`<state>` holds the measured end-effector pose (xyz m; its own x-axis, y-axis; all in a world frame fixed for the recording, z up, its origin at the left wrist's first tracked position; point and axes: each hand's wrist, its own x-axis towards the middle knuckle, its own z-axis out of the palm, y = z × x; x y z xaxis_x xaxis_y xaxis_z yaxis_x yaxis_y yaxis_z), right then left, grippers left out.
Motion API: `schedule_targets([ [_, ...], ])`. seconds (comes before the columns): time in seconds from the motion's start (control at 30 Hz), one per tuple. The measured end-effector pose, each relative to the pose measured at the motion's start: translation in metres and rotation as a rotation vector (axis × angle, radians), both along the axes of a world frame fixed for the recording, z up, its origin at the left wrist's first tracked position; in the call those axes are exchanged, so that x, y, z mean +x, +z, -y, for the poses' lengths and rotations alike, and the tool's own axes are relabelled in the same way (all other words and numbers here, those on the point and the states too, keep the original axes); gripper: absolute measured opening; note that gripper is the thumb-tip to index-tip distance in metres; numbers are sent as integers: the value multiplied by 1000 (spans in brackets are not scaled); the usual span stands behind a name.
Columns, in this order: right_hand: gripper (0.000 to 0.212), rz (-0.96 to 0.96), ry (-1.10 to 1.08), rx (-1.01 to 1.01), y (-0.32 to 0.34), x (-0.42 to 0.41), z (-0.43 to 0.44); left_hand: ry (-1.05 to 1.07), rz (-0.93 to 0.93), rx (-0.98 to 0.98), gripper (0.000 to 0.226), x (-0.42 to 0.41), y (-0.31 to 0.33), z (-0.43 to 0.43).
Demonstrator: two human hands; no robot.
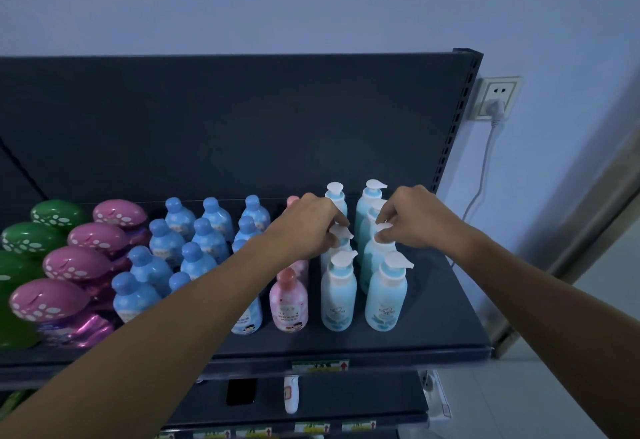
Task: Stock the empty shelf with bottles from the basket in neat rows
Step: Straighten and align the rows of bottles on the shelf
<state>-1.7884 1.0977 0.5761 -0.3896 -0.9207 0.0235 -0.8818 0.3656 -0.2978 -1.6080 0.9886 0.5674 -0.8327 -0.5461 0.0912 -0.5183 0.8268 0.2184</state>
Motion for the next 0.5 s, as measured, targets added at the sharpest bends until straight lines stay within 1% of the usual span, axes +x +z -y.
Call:
schedule_targets([
  [0.23,37,-27,12,63,2,0,7,5,26,25,41,1,-3,4],
  [0.3,35,-30,9,75,5,-1,9,9,-4,40,38,4,1,8],
  [0.37,25,-53,-35,13,9,-4,12,35,-57,15,32,6,5,15],
  [0.43,21,-82,-110,-104,13,-7,16,70,-88,-12,26,3,8,22],
  [0.5,19,-73,-146,-164,14,-9,22,77,-89,16,28,-2,10,27],
])
